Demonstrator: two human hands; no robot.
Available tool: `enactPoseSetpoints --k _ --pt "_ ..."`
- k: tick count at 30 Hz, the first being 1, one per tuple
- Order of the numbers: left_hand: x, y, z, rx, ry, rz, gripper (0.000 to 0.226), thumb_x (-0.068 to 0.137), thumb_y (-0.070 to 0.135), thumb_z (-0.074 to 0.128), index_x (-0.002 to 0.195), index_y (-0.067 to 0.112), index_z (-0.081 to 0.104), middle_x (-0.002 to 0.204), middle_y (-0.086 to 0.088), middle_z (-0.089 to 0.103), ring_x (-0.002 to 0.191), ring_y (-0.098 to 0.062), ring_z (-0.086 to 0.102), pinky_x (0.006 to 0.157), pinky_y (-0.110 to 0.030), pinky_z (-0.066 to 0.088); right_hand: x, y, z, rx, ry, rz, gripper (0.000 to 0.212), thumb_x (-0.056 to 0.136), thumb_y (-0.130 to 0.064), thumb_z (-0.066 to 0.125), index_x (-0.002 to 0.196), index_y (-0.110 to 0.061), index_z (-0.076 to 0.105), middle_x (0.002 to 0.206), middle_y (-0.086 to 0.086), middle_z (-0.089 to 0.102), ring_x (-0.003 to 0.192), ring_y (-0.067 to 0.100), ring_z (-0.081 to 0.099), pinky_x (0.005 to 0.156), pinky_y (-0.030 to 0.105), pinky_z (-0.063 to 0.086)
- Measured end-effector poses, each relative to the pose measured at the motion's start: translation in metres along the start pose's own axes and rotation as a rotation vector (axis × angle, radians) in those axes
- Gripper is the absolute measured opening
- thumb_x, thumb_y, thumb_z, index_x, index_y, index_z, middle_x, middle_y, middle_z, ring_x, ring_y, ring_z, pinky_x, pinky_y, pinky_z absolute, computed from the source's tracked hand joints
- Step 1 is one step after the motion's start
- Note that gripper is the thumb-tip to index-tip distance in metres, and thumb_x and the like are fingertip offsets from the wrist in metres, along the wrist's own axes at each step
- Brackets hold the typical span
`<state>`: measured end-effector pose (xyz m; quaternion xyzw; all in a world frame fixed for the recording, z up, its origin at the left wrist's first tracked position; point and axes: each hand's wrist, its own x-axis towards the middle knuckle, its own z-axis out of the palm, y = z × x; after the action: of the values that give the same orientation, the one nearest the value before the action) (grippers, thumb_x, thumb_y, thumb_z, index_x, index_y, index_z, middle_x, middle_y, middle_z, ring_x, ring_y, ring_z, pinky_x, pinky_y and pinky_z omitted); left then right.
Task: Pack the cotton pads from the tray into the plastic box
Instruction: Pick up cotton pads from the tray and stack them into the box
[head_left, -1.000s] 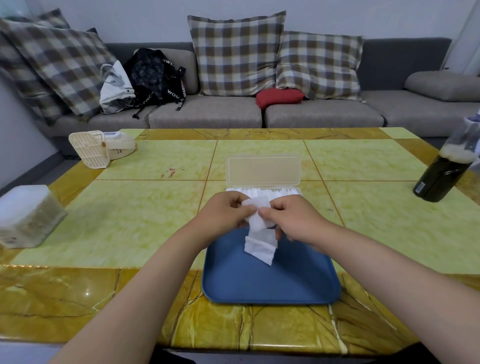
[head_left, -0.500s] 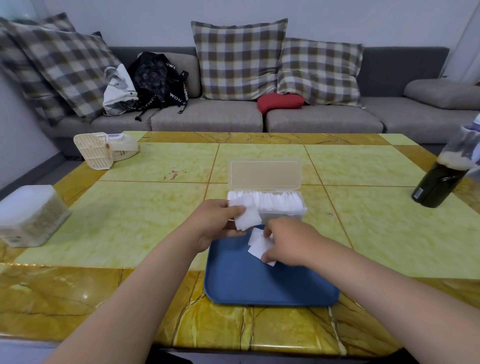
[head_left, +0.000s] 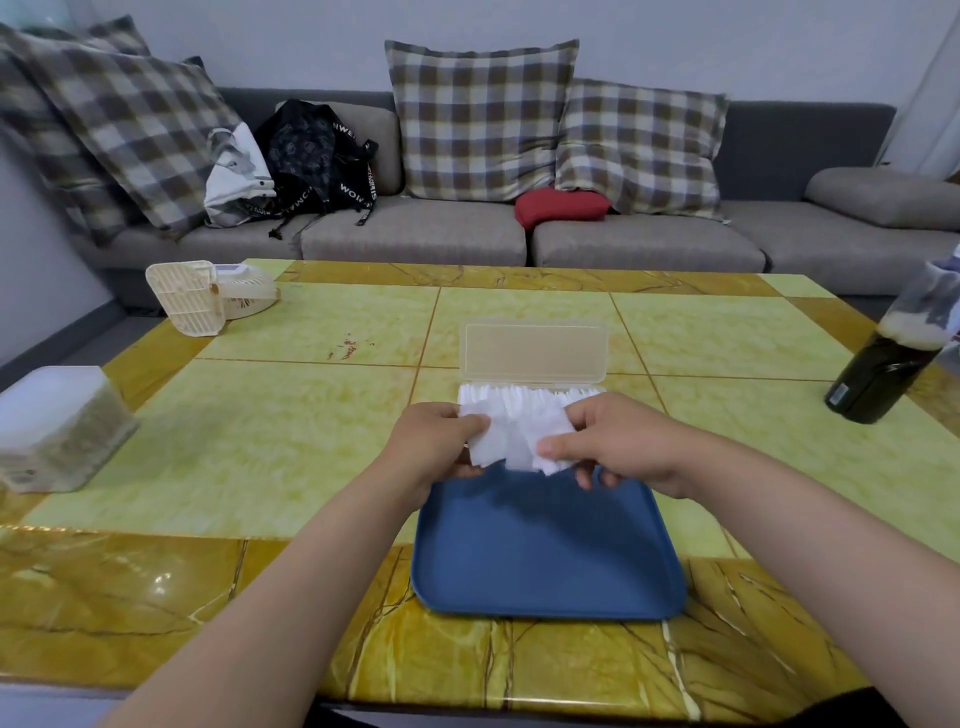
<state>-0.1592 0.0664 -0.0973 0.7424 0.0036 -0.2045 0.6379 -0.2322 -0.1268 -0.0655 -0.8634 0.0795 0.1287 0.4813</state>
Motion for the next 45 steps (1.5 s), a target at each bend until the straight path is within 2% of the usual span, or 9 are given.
enactPoseSetpoints --k 5,10,14,17,20,23,28,35,45 --pt "-0.003 0.001 0.01 -0.127 -0.159 -0.027 0.025 0.1 0.015 0.057 0.116 -0.001 0.068 0.104 -0.019 0.076 0.081 -0.025 0.076 0.066 -0.029 0.061 0.0 -0.001 -0.004 0.292 -0.069 -0.042 0.014 0.1 -0.019 0.061 0.106 -0.012 0.071 0.097 0.009 0.077 0.051 0.013 0.052 0.041 0.019 0.031" --pt "-0.007 0.008 0.013 -0.227 -0.273 -0.008 0.032 0.102 0.029 0.055 0.117 0.003 0.067 0.106 -0.019 0.076 0.089 -0.026 0.075 0.075 -0.034 0.062 0.005 0.002 0.0 0.329 0.024 0.043 0.016 0.1 -0.021 0.062 0.11 -0.012 0.07 0.09 0.007 0.077 0.048 0.013 0.052 0.038 0.02 0.027" --pt "-0.006 0.003 0.012 -0.075 -0.206 0.051 0.024 0.095 0.014 0.068 0.114 0.0 0.07 0.098 -0.015 0.078 0.075 -0.017 0.075 0.066 -0.025 0.06 0.003 0.002 -0.003 0.279 0.066 0.1 0.013 0.099 -0.023 0.063 0.105 -0.014 0.069 0.094 0.007 0.076 0.049 0.015 0.054 0.039 0.021 0.028" --pt "-0.003 0.001 0.01 0.07 -0.112 0.057 0.018 0.09 0.009 0.072 0.106 0.0 0.072 0.091 -0.012 0.076 0.062 -0.013 0.071 0.06 -0.023 0.059 0.004 0.004 -0.013 0.063 0.242 0.163 0.015 0.097 -0.023 0.064 0.09 -0.01 0.063 0.087 0.007 0.064 0.054 0.017 0.052 0.045 0.025 0.029" --pt "-0.003 -0.001 0.009 0.183 -0.107 0.051 0.017 0.085 0.008 0.076 0.1 0.001 0.073 0.086 -0.012 0.074 0.06 -0.014 0.07 0.057 -0.022 0.058 0.004 0.004 -0.023 0.081 0.32 0.131 0.014 0.095 -0.018 0.06 0.101 -0.013 0.073 0.083 0.004 0.058 0.059 0.018 0.038 0.049 0.028 0.028" --pt "-0.005 -0.001 0.013 0.117 -0.135 0.015 0.015 0.086 0.011 0.078 0.097 0.002 0.073 0.082 -0.009 0.076 0.062 -0.014 0.071 0.061 -0.025 0.06 -0.002 -0.002 -0.023 0.197 0.201 0.028 0.012 0.092 -0.012 0.07 0.102 -0.013 0.076 0.07 0.005 0.06 0.05 0.013 0.044 0.044 0.022 0.03" --pt "-0.007 0.003 0.015 0.007 -0.208 -0.031 0.02 0.092 0.016 0.071 0.105 0.001 0.073 0.091 -0.013 0.079 0.073 -0.019 0.074 0.065 -0.027 0.061 -0.005 -0.005 -0.015 0.006 0.042 0.033 0.016 0.076 -0.014 0.087 0.086 -0.007 0.077 0.058 0.0 0.066 0.044 0.009 0.052 0.04 0.02 0.03" --pt "-0.011 0.008 0.014 -0.019 -0.285 -0.009 0.021 0.096 0.015 0.067 0.107 -0.002 0.072 0.094 -0.017 0.078 0.076 -0.022 0.076 0.065 -0.027 0.062 -0.001 -0.003 -0.01 -0.001 0.067 0.091 0.021 0.068 -0.015 0.093 0.076 -0.014 0.073 0.052 -0.003 0.057 0.042 0.01 0.04 0.044 0.022 0.028" --pt "-0.011 0.008 0.011 0.015 -0.237 0.068 0.023 0.091 0.015 0.073 0.106 -0.001 0.074 0.097 -0.019 0.078 0.073 -0.02 0.074 0.065 -0.026 0.06 0.005 0.0 -0.01 0.189 0.041 0.13 0.039 0.075 -0.017 0.088 0.111 -0.017 0.072 0.064 -0.001 0.063 0.043 0.009 0.036 0.041 0.02 0.023"
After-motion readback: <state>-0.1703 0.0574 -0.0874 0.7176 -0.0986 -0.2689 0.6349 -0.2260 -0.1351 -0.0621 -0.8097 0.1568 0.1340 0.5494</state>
